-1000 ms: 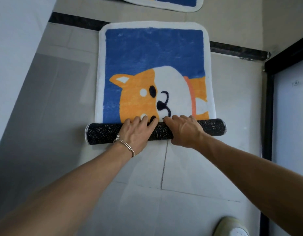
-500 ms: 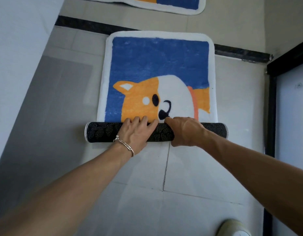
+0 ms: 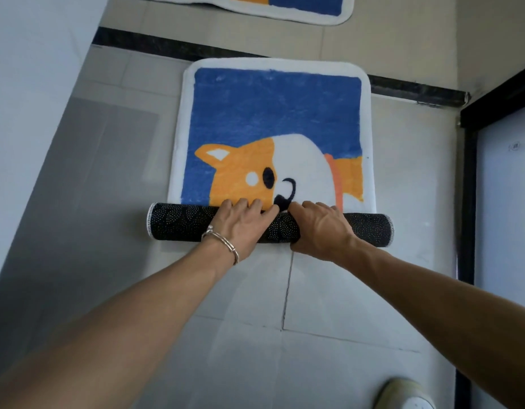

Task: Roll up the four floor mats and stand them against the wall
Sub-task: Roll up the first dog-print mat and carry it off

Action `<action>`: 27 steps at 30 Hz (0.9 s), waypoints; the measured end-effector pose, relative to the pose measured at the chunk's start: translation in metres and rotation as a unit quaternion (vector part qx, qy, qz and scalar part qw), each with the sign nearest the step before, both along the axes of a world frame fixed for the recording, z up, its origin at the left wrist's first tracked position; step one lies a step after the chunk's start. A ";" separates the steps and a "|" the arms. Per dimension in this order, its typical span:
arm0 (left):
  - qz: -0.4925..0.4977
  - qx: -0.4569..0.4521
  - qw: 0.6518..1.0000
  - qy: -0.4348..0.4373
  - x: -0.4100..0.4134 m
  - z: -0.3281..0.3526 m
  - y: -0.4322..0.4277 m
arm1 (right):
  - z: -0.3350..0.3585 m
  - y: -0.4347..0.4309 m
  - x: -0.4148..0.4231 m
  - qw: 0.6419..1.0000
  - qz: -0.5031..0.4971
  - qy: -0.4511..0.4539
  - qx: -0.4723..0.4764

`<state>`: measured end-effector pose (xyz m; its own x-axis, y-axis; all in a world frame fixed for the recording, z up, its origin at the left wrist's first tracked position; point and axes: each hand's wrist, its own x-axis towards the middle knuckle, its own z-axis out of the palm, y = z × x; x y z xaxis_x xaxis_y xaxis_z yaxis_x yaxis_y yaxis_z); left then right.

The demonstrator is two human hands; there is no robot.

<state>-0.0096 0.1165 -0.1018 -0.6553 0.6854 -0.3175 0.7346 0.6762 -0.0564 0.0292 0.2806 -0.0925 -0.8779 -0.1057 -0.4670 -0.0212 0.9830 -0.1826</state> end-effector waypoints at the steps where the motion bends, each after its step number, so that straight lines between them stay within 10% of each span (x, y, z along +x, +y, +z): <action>1: -0.001 -0.005 1.000 -0.017 -0.004 0.001 0.001 | 0.000 -0.001 0.002 1.000 -0.005 0.005 0.008; 8: 0.013 -0.017 0.991 -0.135 -0.016 0.012 0.013 | -0.006 -0.001 0.018 0.994 0.045 0.080 0.057; 15: 0.015 -0.002 1.000 -0.022 -0.007 0.008 0.005 | 0.007 0.001 -0.003 0.999 -0.017 -0.024 -0.028; 21: 0.046 -0.009 0.987 -0.155 -0.023 0.018 0.013 | -0.008 0.000 0.015 0.986 0.059 0.130 0.082; 27: 0.024 0.004 1.000 -0.019 -0.003 0.009 0.001 | 0.007 0.005 -0.012 0.999 0.034 -0.024 -0.020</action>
